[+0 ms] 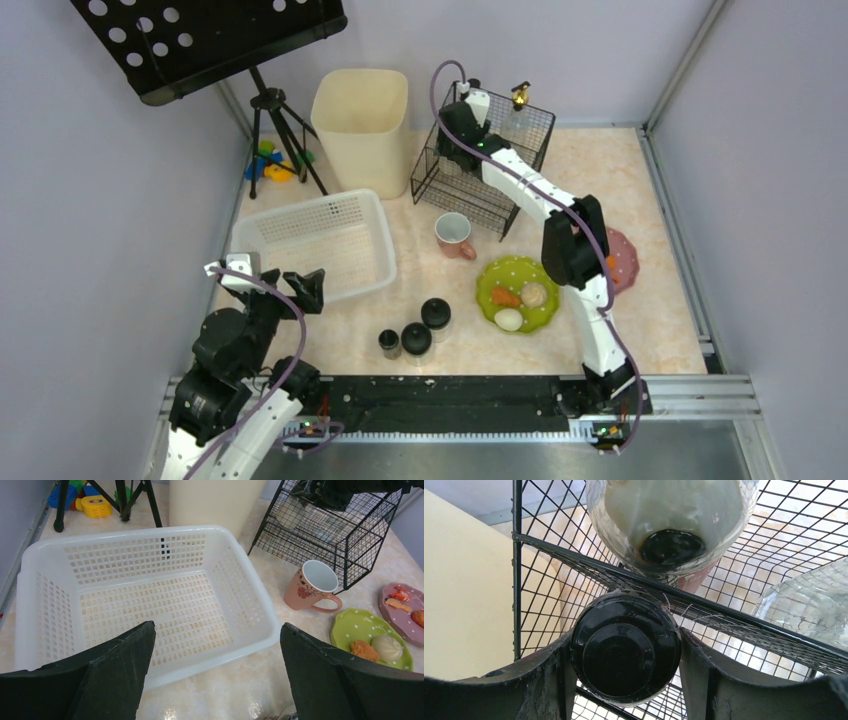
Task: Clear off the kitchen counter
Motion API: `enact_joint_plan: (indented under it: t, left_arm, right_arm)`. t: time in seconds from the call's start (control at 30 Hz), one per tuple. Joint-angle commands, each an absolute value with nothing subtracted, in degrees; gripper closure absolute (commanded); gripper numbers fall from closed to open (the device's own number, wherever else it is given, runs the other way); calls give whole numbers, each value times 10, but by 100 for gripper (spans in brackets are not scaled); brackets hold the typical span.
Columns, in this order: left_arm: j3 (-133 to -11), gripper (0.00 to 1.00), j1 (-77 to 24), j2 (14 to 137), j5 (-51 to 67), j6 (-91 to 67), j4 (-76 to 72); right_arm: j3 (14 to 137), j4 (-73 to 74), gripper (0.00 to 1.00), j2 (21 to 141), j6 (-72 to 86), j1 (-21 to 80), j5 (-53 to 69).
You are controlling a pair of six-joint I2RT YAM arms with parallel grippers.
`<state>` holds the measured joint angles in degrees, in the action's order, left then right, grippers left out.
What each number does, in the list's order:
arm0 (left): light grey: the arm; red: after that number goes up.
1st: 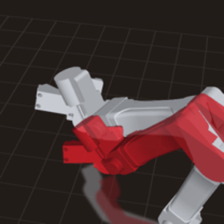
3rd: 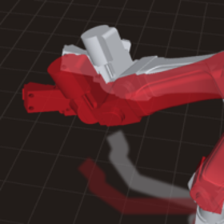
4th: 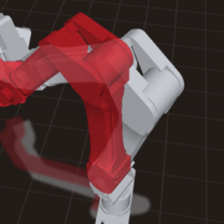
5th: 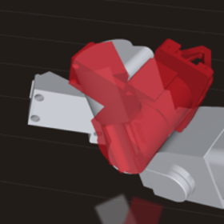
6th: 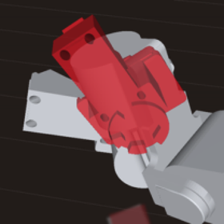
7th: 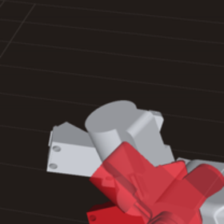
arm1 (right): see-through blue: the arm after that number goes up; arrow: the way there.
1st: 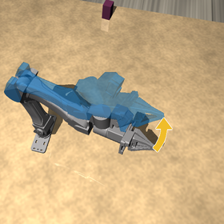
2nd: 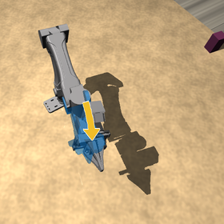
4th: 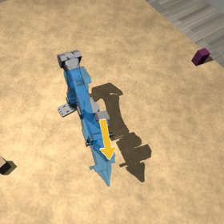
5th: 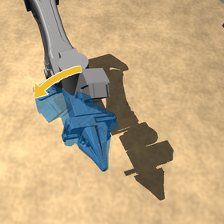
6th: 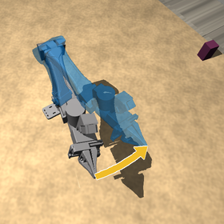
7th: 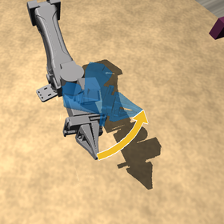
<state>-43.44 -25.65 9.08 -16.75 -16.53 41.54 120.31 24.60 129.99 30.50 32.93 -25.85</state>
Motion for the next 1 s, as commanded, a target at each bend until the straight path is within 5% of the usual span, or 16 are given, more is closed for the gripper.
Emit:
enact_joint_plan:
  t: [0.0, 0.23, 0.97]
  left_arm:
    - [-433, 1, -259, 87, -166, -162, 388]
    - [-432, 1, -259, 88, -165, -162, 388]
    - [-432, 1, -259, 92, -161, -160, 387]
  right_arm:
    - [1242, 213, 89, 1297, 308, 325, -263]
    - [1245, 212, 61, 1308, 313, 325, -265]
    - [1240, 208, 25, 1301, 314, 325, -259]
